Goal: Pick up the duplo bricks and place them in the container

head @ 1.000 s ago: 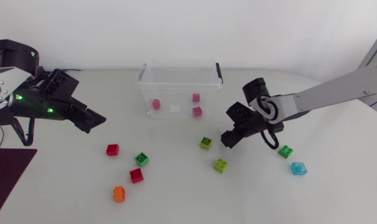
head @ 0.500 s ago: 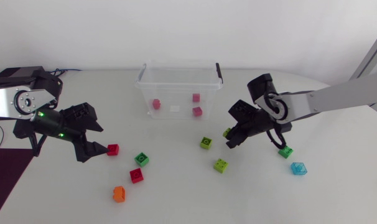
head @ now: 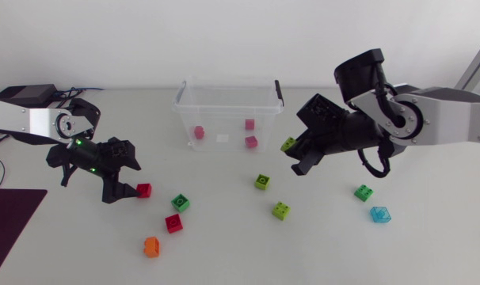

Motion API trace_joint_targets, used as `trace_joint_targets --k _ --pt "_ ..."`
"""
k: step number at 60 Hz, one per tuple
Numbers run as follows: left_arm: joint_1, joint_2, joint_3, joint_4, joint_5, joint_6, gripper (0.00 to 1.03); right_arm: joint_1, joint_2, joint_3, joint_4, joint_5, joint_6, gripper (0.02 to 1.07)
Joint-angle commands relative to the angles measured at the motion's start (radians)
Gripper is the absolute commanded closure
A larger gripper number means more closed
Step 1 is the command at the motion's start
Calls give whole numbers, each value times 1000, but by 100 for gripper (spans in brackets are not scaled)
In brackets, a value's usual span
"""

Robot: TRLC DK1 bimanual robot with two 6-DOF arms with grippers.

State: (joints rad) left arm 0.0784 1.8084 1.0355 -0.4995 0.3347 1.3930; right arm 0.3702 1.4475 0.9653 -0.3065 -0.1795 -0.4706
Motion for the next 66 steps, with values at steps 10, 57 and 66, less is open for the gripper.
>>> trace_joint_targets --k 10,57,66 --pt "-25 72 40 -27 -5 52 11 19 -13 87 24 -3 81 79" --pt "-86 -274 21 -162 86 -92 90 7 416 486 227 32 253 77" --pt "-118 -317 63 -155 113 -190 90 9 504 579 205 57 259 46"
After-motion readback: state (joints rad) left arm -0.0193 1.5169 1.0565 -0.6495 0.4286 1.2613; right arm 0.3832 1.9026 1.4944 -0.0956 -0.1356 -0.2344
